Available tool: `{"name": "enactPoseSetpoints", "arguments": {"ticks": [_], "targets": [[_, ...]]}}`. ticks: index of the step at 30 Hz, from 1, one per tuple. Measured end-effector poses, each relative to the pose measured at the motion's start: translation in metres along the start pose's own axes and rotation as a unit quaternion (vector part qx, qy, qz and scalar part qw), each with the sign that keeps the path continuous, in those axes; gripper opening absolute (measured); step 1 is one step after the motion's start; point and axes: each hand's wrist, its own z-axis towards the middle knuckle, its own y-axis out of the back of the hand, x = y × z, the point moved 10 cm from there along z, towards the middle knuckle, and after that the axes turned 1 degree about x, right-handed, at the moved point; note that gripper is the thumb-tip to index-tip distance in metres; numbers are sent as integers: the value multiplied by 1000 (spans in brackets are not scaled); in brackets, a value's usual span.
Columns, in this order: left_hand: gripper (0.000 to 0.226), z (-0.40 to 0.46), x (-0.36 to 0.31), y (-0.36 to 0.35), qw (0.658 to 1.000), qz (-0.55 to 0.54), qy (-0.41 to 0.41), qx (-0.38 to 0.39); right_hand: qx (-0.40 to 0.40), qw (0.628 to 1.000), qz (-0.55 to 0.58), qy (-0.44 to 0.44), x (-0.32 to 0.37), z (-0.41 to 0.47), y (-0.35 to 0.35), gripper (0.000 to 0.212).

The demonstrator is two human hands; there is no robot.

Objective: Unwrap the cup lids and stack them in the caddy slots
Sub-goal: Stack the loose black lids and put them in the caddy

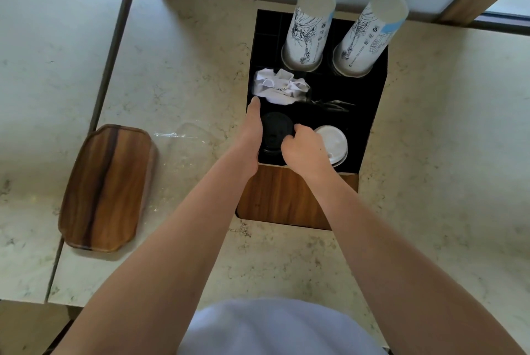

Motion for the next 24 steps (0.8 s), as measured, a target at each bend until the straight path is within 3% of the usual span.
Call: {"name": "enactPoseSetpoints", "arguments": {"ticks": [3,7,11,16,20,23,24], "targets": [[77,4,4,2,1000,-13,5,-13,44,998,18,-30,-6,-2,-9,22],[74,8,15,5,998,-56,22,-5,86,993,42,-64,-18,-3,-17,12],[74,12,21,5,995,-98,33,14,102,991,52,-69,-21,-1,-21,41],[73,13,19,8,997,-76,21,-2,111,991,15,-69,-15,4,-28,16],[74,16,21,10,998,-62,18,-13,101,994,-15,-33,-11,7,-29,20],[72,17,18,11,998,-45,22,-35,108,991,26,-77,-16,8,-31,15],[73,18,18,12,998,-35,25,-45,137,987,-70,-50,-11,8,-35,25]]}}
